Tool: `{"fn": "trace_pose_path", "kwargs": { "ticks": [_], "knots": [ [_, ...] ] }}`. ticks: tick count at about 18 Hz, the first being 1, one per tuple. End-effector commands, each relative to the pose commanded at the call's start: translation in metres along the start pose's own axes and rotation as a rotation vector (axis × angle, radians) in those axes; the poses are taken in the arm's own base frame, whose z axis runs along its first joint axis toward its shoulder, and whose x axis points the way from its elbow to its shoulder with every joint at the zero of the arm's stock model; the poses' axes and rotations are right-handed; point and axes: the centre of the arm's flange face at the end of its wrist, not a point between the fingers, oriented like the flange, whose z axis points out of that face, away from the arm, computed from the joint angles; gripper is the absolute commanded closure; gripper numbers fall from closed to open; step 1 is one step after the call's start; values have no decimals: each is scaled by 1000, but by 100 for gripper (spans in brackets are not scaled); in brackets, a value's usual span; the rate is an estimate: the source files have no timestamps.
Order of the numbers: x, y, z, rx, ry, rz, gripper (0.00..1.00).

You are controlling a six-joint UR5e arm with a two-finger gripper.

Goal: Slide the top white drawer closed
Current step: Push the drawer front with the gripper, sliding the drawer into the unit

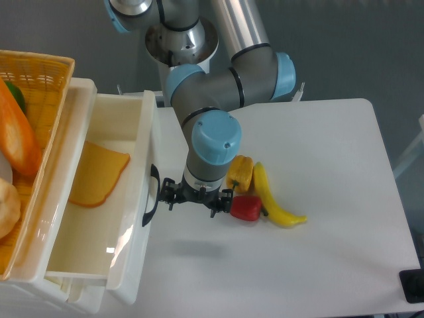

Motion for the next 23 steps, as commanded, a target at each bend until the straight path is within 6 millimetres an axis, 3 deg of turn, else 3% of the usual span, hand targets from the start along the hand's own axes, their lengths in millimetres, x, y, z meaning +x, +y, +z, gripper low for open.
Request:
{"fn": "trace_pose_path", "kwargs": {
  "ticks": [12,23],
  "knots": [
    [46,-7,-2,6,1,57,0],
    [68,-10,-1,17,19,91,0]
  ]
}}
